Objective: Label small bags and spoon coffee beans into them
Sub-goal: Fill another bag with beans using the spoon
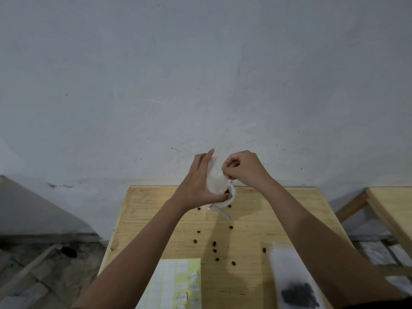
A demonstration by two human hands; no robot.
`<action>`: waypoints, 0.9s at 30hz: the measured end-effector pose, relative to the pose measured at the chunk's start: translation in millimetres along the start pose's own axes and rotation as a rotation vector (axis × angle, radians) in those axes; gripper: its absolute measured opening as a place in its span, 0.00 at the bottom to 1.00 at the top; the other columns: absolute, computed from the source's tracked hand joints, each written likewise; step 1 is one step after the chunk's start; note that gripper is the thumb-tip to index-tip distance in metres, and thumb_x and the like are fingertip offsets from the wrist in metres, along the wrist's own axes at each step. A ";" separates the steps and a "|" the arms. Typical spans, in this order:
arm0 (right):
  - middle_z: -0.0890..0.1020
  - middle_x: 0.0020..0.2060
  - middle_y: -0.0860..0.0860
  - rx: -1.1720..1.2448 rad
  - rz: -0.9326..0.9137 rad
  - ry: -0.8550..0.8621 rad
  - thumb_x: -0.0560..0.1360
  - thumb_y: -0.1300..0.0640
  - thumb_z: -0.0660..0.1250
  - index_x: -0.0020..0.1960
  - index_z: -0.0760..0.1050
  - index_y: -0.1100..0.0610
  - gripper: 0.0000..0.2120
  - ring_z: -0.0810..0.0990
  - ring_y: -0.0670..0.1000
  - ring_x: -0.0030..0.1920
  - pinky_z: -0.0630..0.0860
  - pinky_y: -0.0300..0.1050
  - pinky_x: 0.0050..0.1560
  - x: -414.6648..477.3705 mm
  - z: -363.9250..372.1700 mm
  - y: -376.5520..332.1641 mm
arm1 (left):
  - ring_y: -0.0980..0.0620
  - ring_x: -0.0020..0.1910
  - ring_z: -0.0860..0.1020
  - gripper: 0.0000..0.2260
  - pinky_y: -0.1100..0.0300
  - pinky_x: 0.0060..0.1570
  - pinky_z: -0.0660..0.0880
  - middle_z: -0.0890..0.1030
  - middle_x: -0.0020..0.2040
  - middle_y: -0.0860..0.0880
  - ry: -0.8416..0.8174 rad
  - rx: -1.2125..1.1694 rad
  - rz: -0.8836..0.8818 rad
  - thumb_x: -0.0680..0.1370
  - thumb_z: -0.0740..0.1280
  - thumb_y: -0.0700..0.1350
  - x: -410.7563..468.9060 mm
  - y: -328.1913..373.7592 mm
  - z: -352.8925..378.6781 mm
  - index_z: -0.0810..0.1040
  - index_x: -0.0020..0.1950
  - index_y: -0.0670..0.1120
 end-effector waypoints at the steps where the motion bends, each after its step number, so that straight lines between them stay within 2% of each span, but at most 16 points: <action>1: 0.80 0.28 0.52 -0.036 -0.009 0.049 0.68 0.67 0.67 0.39 0.80 0.62 0.04 0.79 0.48 0.32 0.79 0.40 0.41 -0.6 -0.5 -1.0 | 0.59 0.64 0.62 0.51 0.67 0.56 0.64 0.59 0.66 0.52 0.039 0.007 0.013 0.62 0.77 0.58 0.5 -0.8 -2.1 0.51 0.76 0.48; 3: 0.79 0.29 0.53 -0.070 -0.026 0.122 0.68 0.66 0.67 0.38 0.78 0.58 0.05 0.78 0.50 0.33 0.75 0.38 0.38 -3.3 0.9 -2.8 | 0.59 0.62 0.63 0.47 0.68 0.55 0.65 0.61 0.64 0.52 0.085 0.013 0.025 0.62 0.75 0.60 1.6 -2.1 -4.5 0.56 0.74 0.47; 6: 0.82 0.37 0.57 -0.009 -0.066 0.143 0.70 0.66 0.67 0.37 0.72 0.54 0.09 0.77 0.50 0.35 0.72 0.35 0.35 -7.7 8.1 -7.3 | 0.56 0.63 0.64 0.45 0.66 0.57 0.66 0.63 0.64 0.51 0.151 0.020 0.027 0.60 0.72 0.63 1.9 -4.7 -7.4 0.61 0.72 0.45; 9: 0.83 0.42 0.50 0.017 -0.061 0.033 0.71 0.67 0.66 0.36 0.76 0.51 0.12 0.81 0.49 0.43 0.75 0.38 0.42 -8.9 21.1 -11.8 | 0.54 0.62 0.64 0.44 0.62 0.59 0.68 0.64 0.63 0.49 0.186 0.046 0.052 0.60 0.71 0.63 -0.6 -4.9 -10.2 0.63 0.70 0.44; 11: 0.83 0.39 0.46 -0.038 -0.022 -0.064 0.71 0.66 0.65 0.35 0.78 0.48 0.14 0.81 0.47 0.45 0.75 0.39 0.46 -8.5 28.9 -13.2 | 0.52 0.61 0.65 0.43 0.60 0.58 0.69 0.64 0.63 0.47 0.171 0.064 0.090 0.61 0.70 0.62 -2.5 -2.2 -9.0 0.63 0.70 0.43; 15: 0.78 0.32 0.42 -0.113 0.022 -0.127 0.72 0.65 0.65 0.36 0.79 0.51 0.12 0.76 0.40 0.36 0.69 0.30 0.35 -10.4 36.7 -16.0 | 0.52 0.60 0.65 0.41 0.59 0.58 0.69 0.64 0.62 0.46 0.155 0.090 0.151 0.63 0.69 0.62 -9.6 -2.7 -9.9 0.64 0.70 0.43; 17: 0.78 0.33 0.43 -0.162 0.024 -0.126 0.73 0.66 0.63 0.37 0.80 0.51 0.13 0.76 0.41 0.36 0.69 0.28 0.34 -11.6 40.9 -16.3 | 0.52 0.60 0.66 0.41 0.60 0.59 0.68 0.65 0.62 0.45 0.154 0.095 0.162 0.63 0.69 0.62 -13.7 -3.4 -11.6 0.65 0.69 0.41; 20: 0.79 0.37 0.45 -0.229 0.045 -0.150 0.74 0.68 0.59 0.35 0.79 0.48 0.19 0.79 0.49 0.43 0.73 0.33 0.37 -13.2 50.7 -14.2 | 0.52 0.59 0.66 0.42 0.60 0.57 0.68 0.67 0.61 0.43 0.168 0.127 0.193 0.62 0.68 0.63 -17.9 -3.7 -13.6 0.66 0.68 0.40; 22: 0.80 0.41 0.49 -0.253 0.064 -0.144 0.74 0.68 0.58 0.33 0.78 0.46 0.21 0.80 0.52 0.44 0.75 0.35 0.36 -13.3 55.3 -12.1 | 0.52 0.57 0.68 0.41 0.57 0.55 0.71 0.68 0.60 0.44 0.168 0.157 0.213 0.62 0.68 0.64 -19.5 -5.4 -14.2 0.67 0.67 0.40; 25: 0.79 0.45 0.51 -0.354 0.083 -0.113 0.75 0.67 0.57 0.43 0.83 0.52 0.18 0.76 0.47 0.35 0.70 0.35 0.31 -14.0 58.1 -13.3 | 0.52 0.55 0.69 0.39 0.56 0.52 0.72 0.70 0.58 0.44 0.192 0.197 0.242 0.62 0.68 0.64 -20.9 -8.9 -13.4 0.67 0.65 0.42; 27: 0.80 0.49 0.53 -0.453 0.077 -0.091 0.75 0.67 0.57 0.48 0.83 0.55 0.16 0.75 0.47 0.34 0.70 0.37 0.33 -13.3 59.4 -15.6 | 0.52 0.55 0.69 0.38 0.55 0.51 0.73 0.71 0.57 0.45 0.206 0.224 0.250 0.62 0.69 0.63 -19.8 -11.1 -10.0 0.67 0.64 0.43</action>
Point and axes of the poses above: each hand's wrist, its own x-axis towards the middle knuckle, its own z-axis out of the palm, y = z × x, the point moved 6 cm from there along x, towards the middle knuckle
